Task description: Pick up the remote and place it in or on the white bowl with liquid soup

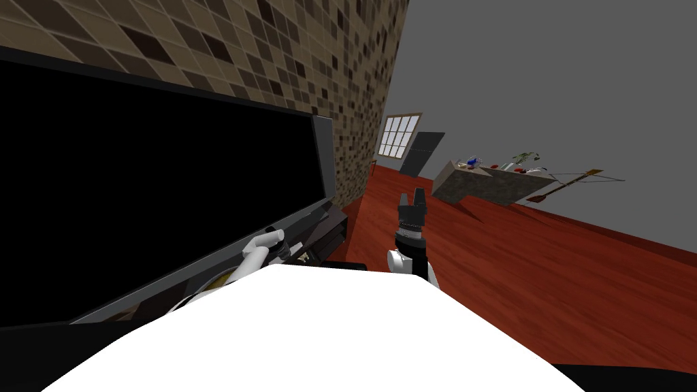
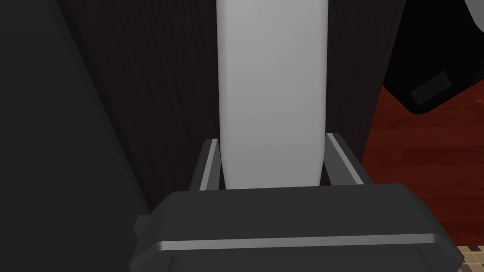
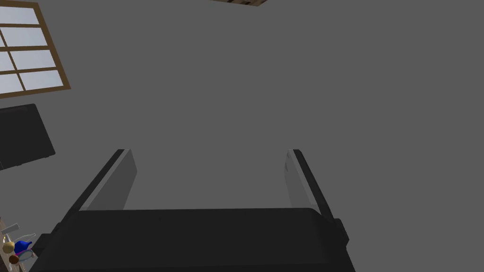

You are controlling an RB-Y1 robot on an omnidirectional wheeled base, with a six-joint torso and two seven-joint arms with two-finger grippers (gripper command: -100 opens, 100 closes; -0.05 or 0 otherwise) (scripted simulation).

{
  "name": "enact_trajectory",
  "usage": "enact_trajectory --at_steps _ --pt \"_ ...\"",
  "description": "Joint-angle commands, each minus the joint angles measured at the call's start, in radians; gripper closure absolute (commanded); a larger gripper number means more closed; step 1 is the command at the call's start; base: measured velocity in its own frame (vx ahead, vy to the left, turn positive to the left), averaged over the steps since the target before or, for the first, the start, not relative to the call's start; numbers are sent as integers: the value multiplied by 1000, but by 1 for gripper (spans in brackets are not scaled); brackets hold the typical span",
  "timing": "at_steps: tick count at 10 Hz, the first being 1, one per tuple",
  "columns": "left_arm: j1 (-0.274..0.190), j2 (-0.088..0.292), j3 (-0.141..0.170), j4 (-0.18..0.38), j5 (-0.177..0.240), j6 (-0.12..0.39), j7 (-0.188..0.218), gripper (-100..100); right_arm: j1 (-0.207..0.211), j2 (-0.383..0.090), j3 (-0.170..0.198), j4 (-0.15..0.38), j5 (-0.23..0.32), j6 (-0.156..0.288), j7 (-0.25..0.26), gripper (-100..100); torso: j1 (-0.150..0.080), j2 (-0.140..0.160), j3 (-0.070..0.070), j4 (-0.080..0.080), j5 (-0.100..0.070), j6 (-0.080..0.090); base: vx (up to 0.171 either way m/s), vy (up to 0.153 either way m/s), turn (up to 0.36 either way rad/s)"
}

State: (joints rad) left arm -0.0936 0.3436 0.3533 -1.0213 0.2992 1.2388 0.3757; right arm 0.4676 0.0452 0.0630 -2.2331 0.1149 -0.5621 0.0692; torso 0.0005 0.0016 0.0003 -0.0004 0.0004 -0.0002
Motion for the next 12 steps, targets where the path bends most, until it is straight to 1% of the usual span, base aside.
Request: enact_trajectory --at_steps 1,2,5,6,7,8,10,12 --pt "0 0 0 0 0 0 0 0 0 0 0 0 0 0 0 0 0 0 0 0 0 0 0 0 0" --pt "0 8 4 -23 5 28 3 100 0 0 0 0 0 0 0 0 0 0 0 0 0 0 7 7 -14" --pt "-4 24 11 -67 13 83 10 100 0 0 0 0 0 0 0 0 0 0 0 0 0 0 -7 7 -20" --pt "-4 22 10 -56 12 70 7 100 0 0 0 0 0 0 0 0 0 1 0 0 0 0 0 0 0" --pt "-5 23 11 -58 12 73 8 0 0 0 0 0 0 0 0 0 0 0 0 0 0 0 0 0 0" --pt "-36 44 13 -91 14 81 12 100 0 0 0 0 0 0 0 0 0 0 0 0 0 0 -105 -84 3" --pt "-69 64 9 -130 16 94 20 100 0 0 0 0 0 0 0 0 -10 8 5 3 -3 2 -144 -120 -6" --pt "-97 78 -4 -168 16 109 32 100 0 0 0 0 0 0 0 0 -11 11 7 4 -4 1 -134 -92 -25"
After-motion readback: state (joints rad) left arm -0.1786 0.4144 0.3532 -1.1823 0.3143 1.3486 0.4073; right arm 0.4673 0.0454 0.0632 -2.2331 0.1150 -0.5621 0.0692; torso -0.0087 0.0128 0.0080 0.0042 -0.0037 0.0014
